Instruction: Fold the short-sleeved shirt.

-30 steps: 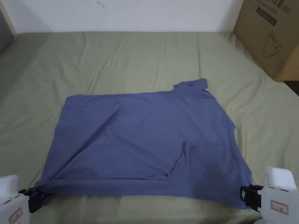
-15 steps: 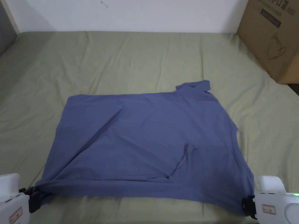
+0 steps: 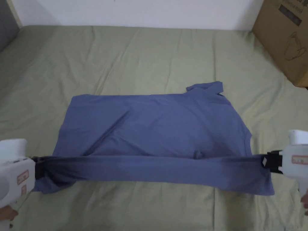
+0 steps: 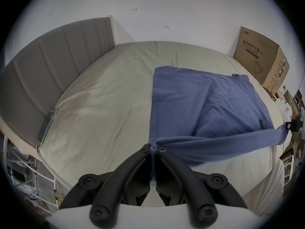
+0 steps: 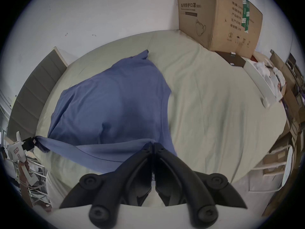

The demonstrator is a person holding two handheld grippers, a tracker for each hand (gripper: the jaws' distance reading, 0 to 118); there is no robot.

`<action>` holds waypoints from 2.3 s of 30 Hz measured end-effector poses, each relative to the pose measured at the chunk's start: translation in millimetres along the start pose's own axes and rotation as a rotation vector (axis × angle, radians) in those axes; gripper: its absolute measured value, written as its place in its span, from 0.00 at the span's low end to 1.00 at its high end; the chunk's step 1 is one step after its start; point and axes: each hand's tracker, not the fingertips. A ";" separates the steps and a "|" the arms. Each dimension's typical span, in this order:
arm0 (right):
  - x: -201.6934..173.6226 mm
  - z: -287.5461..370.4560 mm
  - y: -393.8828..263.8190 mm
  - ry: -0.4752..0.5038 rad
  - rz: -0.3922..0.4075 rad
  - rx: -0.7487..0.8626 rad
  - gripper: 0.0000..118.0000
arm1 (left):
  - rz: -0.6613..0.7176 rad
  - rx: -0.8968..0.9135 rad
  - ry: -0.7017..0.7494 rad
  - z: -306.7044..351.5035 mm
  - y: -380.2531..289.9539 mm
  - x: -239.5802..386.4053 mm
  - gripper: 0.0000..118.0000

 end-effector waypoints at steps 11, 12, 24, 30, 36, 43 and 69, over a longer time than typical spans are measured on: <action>-16.2 -87.7 31.4 -0.139 0.083 -0.101 0.71 | -0.041 -0.121 0.049 -56.3 13.7 2.2 0.84; -13.9 -80.7 29.4 -0.128 0.076 -0.086 0.71 | -0.028 -0.104 0.038 -47.7 12.0 -2.4 0.84; -28.6 6.4 -46.4 0.027 0.010 0.061 0.00 | 0.143 -0.039 -0.066 33.0 -67.5 -18.2 0.00; -41.8 1.0 -70.9 0.036 0.035 0.002 0.00 | 0.160 -0.041 -0.039 19.1 -78.2 -22.9 0.11; -41.9 0.6 -67.1 0.045 0.018 -0.007 0.00 | 0.182 -0.034 -0.055 -3.8 -54.3 -27.1 0.81; -29.8 0.6 -71.0 0.021 0.005 -0.040 0.00 | 0.155 -0.120 -0.014 -57.8 -50.3 -24.6 0.52; 7.0 -55.0 -39.3 -0.064 -0.129 -0.155 0.06 | 0.012 -0.113 -0.010 -29.5 -28.9 -18.3 0.02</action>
